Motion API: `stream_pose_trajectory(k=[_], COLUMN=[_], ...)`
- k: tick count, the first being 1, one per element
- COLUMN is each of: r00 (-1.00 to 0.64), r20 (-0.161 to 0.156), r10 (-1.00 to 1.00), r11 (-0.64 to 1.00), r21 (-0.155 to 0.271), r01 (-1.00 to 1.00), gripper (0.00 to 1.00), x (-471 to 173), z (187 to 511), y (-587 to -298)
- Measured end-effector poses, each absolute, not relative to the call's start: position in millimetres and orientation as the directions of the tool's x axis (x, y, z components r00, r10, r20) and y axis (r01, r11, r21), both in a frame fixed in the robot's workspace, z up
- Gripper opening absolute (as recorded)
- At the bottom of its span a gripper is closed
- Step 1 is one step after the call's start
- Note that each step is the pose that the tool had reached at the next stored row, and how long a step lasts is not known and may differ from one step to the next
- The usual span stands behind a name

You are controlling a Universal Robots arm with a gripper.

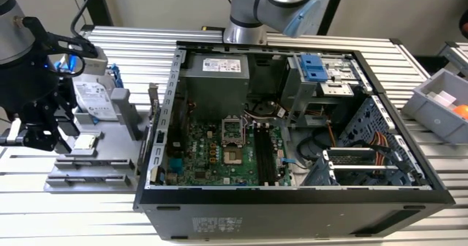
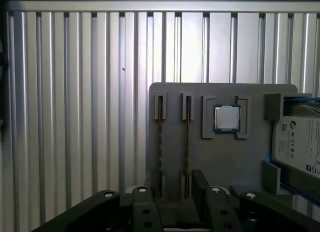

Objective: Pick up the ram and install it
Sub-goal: 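Pick up the ram and move it above insertion slot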

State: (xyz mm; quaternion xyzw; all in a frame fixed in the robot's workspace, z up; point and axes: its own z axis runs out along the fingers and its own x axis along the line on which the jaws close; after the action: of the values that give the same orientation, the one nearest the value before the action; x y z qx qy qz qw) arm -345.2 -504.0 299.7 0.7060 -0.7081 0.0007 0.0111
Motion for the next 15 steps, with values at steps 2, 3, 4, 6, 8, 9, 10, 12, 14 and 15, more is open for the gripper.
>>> stream_pose_trajectory(k=[2, 3, 4, 6, 8, 9, 10, 12, 14, 15], r00=[-0.003, -0.003, -0.003, -0.003, -0.003, -0.003, -0.003, -0.003, -0.003, -0.003], r20=[0.017, 0.017, 0.017, 0.017, 0.017, 0.017, 0.017, 0.017, 0.017, 0.017], r10=[-1.000, -1.000, -1.000, -1.000, -1.000, -1.000, -1.000, -1.000, -1.000, -1.000], r11=[0.003, 0.003, 0.003, 0.003, 0.003, 0.003, 0.003, 0.003, 0.003, 0.003], r21=[0.015, 0.015, 0.015, 0.015, 0.015, 0.015, 0.015, 0.015, 0.015, 0.015], r01=[-1.000, -1.000, -1.000, -1.000, -1.000, -1.000, -1.000, -1.000, -1.000, -1.000], gripper=[1.00, 1.00, 1.00, 1.00, 1.00, 1.00, 1.00, 1.00, 1.00, 1.00], x=[-345.2, -345.2, -345.2, -345.2, -345.2, -345.2, -345.2, -345.2, -345.2, -345.2], z=[299.7, 299.7, 299.7, 299.6, 299.5, 299.5, 299.5, 299.4, 299.4, 299.4], y=[-504.0, -504.0, -504.0, -504.0, -504.0, -504.0, -504.0, -504.0, -504.0, -504.0])
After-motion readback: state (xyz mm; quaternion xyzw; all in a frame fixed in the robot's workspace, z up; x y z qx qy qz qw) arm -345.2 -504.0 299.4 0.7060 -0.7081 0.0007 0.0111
